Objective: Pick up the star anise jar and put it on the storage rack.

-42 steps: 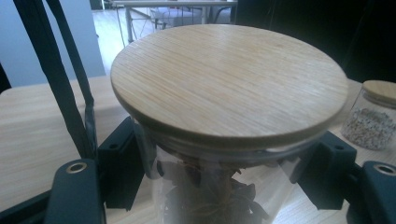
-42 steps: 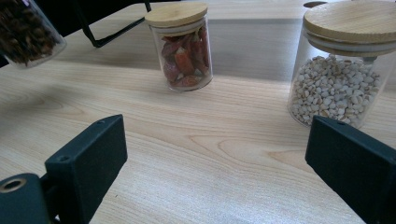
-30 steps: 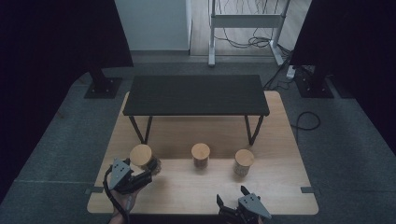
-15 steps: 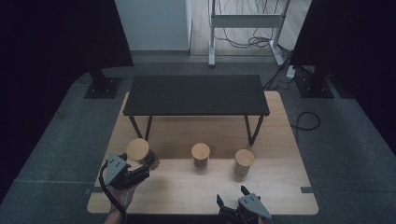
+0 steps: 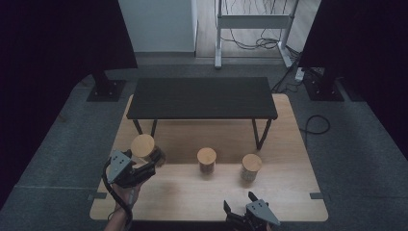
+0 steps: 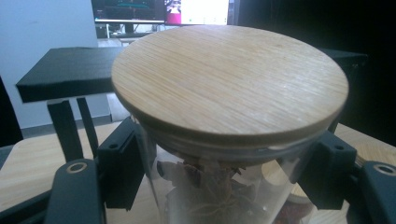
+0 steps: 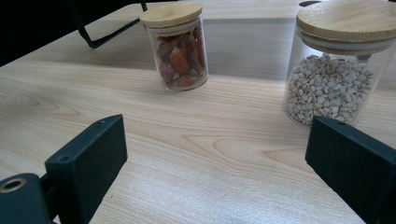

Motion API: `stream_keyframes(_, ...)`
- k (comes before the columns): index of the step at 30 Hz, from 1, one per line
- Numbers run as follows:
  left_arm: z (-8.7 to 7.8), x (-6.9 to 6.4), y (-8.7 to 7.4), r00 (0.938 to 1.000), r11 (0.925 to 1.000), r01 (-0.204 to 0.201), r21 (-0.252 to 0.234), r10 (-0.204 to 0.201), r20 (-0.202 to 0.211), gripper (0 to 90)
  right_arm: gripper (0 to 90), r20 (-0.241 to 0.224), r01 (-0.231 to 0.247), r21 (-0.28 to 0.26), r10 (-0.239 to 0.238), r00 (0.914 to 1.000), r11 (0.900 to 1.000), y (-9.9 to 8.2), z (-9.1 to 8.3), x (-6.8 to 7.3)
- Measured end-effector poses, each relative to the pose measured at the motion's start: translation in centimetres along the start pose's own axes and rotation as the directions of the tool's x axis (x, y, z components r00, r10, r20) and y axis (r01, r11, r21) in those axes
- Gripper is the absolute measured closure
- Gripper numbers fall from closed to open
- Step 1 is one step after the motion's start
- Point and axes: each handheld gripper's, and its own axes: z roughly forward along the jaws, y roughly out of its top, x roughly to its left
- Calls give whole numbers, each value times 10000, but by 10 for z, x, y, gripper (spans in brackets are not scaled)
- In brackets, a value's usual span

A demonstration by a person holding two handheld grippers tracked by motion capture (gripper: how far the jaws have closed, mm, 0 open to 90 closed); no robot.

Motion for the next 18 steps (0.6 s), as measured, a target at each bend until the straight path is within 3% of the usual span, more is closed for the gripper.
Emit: stream_keyframes(18, 21, 2, 24, 9998, 9992, -149, -381, 154, 114, 267, 49, -68, -243, -30, 243, 9997, 9997, 0, -1, -5)
